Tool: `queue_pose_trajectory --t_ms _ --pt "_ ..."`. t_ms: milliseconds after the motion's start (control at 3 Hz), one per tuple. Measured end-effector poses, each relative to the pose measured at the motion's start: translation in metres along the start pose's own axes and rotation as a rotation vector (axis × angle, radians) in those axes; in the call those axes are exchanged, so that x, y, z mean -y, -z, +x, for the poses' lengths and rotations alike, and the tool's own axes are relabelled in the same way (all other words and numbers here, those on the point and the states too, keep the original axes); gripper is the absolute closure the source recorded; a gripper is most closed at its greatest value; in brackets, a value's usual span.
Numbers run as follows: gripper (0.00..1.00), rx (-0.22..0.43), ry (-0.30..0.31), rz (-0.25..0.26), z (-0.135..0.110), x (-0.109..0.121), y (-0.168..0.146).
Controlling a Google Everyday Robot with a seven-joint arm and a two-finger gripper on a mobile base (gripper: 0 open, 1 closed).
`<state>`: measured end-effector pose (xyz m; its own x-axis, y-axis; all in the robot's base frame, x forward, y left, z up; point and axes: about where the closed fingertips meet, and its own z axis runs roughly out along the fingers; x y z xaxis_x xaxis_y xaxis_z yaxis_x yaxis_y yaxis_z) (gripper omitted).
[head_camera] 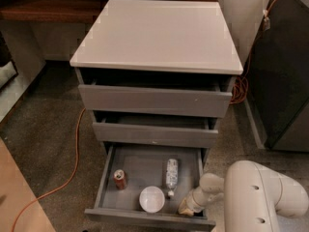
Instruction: Pick blue plastic bottle from bottom drawer and place on counter
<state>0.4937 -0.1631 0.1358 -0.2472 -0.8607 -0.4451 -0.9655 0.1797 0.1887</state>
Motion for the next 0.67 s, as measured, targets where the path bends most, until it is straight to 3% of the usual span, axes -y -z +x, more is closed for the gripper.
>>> queue_pose_trajectory --t_ms 333,667 --pt "1.00 -0.021 0.017 -0.009 0.005 -0.016 0.004" --pt "0.85 -0.062 0.087 -0.016 -0.001 -0.019 0.019"
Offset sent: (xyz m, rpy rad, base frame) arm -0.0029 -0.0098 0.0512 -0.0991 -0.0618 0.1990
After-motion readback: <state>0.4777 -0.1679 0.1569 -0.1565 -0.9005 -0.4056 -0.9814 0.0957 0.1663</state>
